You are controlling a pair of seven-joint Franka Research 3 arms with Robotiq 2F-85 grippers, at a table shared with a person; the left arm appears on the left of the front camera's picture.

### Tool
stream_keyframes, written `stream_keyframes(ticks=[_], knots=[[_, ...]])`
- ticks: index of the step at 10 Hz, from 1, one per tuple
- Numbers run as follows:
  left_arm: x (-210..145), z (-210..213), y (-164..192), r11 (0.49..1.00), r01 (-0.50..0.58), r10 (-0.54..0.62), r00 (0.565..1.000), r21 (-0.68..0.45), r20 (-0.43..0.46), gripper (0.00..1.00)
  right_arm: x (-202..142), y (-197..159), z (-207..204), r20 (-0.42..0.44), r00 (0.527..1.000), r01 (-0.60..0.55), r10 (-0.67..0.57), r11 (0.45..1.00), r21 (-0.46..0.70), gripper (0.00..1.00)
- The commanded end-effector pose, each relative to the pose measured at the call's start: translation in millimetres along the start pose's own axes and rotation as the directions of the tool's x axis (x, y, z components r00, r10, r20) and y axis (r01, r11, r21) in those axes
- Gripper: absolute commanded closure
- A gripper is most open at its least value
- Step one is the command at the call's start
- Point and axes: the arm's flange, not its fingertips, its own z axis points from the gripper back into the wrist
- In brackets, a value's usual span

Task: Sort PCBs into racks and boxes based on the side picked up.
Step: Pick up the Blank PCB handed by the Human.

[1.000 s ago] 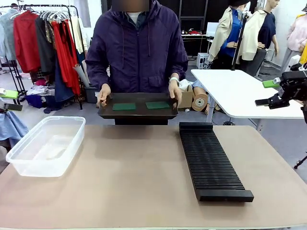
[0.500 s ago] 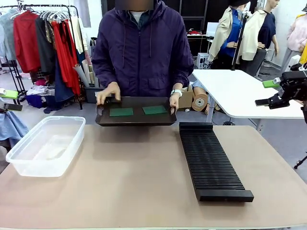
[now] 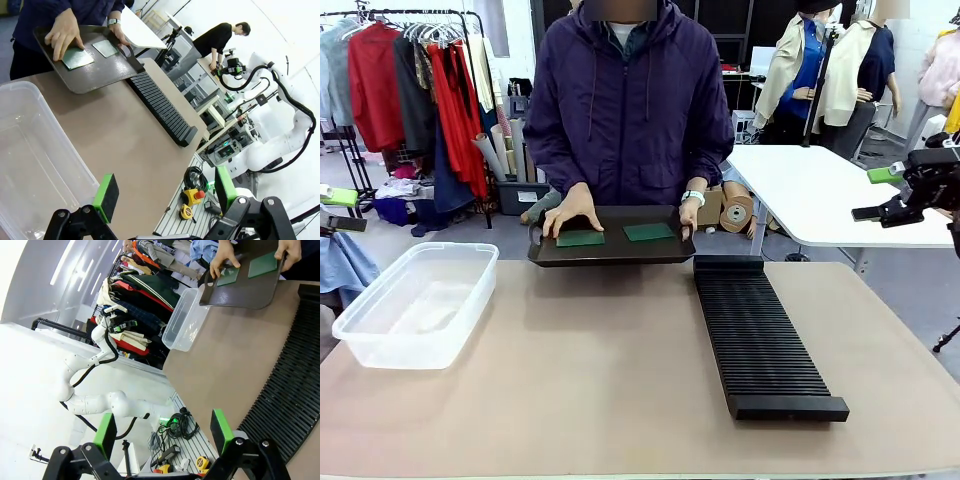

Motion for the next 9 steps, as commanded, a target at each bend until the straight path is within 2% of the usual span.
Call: stream_keyframes(ticks=[1,9], knots=[[0.9,0.7,-2.2,1.0,-0.005,0.005,1.0,-0.001,0.003,0.0,0.2,1.0,-0.9,-0.003,1.0,0.001,-0.001,1.0,0.002,0.0],[0.9,0.7,-2.2,1.0,-0.005,0.005,1.0,-0.001,0.003,0.0,0.2,1.0,-0.9,-0.003,1.0,0.001,-0.001,1.0,0.002,0.0]])
